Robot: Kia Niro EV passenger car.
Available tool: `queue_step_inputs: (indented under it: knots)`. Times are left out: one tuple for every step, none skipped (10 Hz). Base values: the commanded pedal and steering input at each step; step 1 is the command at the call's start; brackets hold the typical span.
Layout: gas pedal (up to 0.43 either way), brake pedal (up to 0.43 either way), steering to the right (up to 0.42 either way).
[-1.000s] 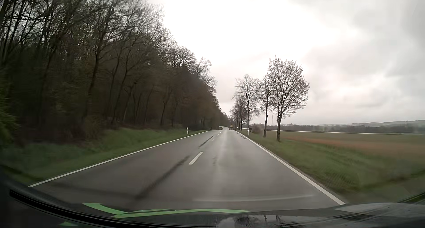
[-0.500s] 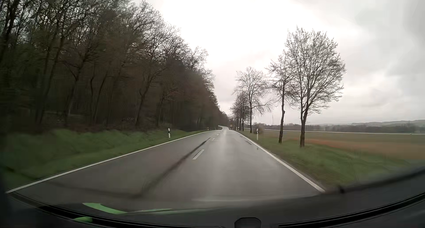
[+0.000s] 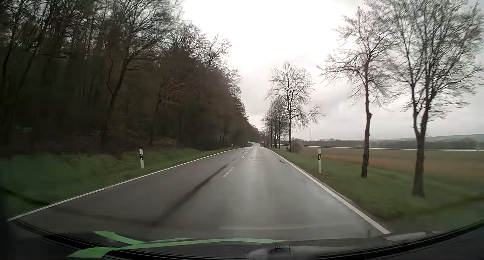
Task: Follow the waypoints while adhering to traffic rules and regulations
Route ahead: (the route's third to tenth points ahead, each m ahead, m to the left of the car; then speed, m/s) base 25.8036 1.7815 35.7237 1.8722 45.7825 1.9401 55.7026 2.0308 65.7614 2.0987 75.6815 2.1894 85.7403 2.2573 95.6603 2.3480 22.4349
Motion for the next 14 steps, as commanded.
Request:
queue_step_inputs:
  knots:
    - [0.209, 0.0, 0.0]
    - [0.197, 0.0, 0.0]
    - [0.15, 0.0, -0.001]
    - [0.11, 0.0, -0.002]
    - [0.079, 0.0, -0.002]
    - [0.067, 0.0, -0.001]
    - [0.079, 0.0, -0.002]
    - [0.098, 0.0, -0.002]
    - [0.138, 0.0, -0.003]
    - [0.157, 0.0, -0.003]
    - [0.157, 0.0, -0.005]
    - [0.157, 0.0, -0.006]
    - [0.157, 0.0, -0.006]
    - [0.157, 0.0, -0.006]
